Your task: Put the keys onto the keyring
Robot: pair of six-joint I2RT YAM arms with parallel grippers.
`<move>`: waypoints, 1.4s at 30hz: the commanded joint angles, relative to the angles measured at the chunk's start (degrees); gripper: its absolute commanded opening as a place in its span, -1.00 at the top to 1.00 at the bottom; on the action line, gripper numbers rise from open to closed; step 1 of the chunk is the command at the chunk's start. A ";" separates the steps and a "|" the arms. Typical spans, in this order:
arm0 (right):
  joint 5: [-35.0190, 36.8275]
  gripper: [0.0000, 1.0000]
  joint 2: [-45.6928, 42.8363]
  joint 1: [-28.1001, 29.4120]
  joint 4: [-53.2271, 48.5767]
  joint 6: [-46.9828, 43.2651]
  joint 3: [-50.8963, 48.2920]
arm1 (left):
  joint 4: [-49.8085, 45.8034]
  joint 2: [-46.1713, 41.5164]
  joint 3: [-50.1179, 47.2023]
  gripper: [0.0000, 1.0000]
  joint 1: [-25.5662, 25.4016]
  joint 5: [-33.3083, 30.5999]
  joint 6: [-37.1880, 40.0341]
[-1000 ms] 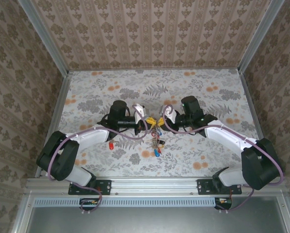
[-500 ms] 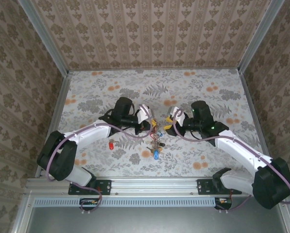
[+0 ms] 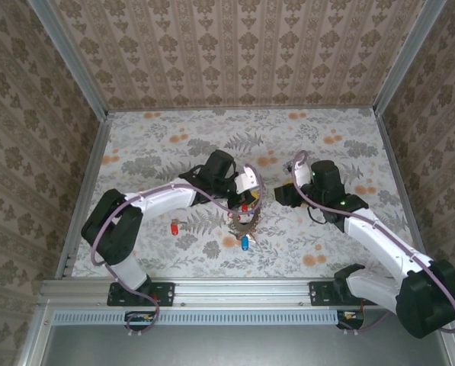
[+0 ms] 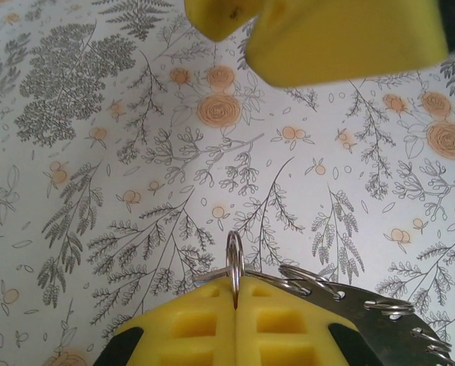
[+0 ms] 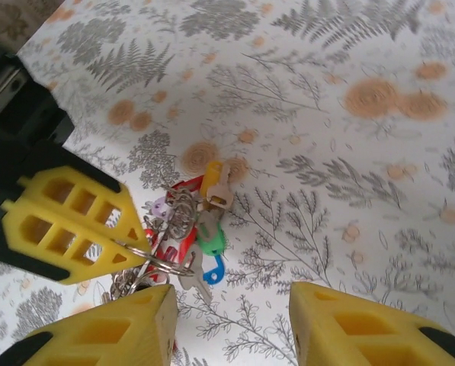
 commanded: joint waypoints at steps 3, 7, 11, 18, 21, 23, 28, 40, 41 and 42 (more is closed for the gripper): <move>3.52 0.11 2.23 -0.89 -8.66 10.54 4.42 | -2.99 2.21 3.40 1.00 -0.58 0.03 1.65; 3.42 0.11 5.15 -1.75 -9.78 11.61 5.47 | -3.85 5.25 4.37 1.00 -0.82 -0.59 1.83; 4.86 0.11 6.67 -2.02 -9.95 12.97 5.54 | -4.48 8.02 5.67 1.00 -1.41 -0.63 1.33; 0.82 0.11 10.32 -2.70 -9.76 13.90 5.64 | -5.55 12.89 8.75 0.76 -2.29 0.03 -0.72; -0.68 0.11 12.33 -2.70 -10.08 14.19 5.86 | -3.99 12.66 8.14 0.53 -2.29 0.35 -2.54; -1.16 0.11 13.19 -2.70 -9.96 14.24 5.89 | -1.15 10.73 6.30 0.33 -2.21 0.39 -4.22; -4.97 0.11 15.78 -2.70 -8.83 14.26 6.33 | 3.41 3.73 0.59 0.20 -1.04 -0.21 -8.93; -10.56 0.17 26.35 1.55 -5.96 16.47 6.60 | 11.38 -11.43 -21.02 0.23 -0.10 -5.63 -24.36; -10.63 0.16 27.19 1.72 -5.83 16.54 6.77 | 11.83 -11.62 -21.78 0.24 -0.10 -6.00 -25.06; -10.89 0.16 28.16 1.99 -5.67 16.66 7.02 | 12.26 -11.61 -22.68 0.27 -0.09 -6.48 -25.69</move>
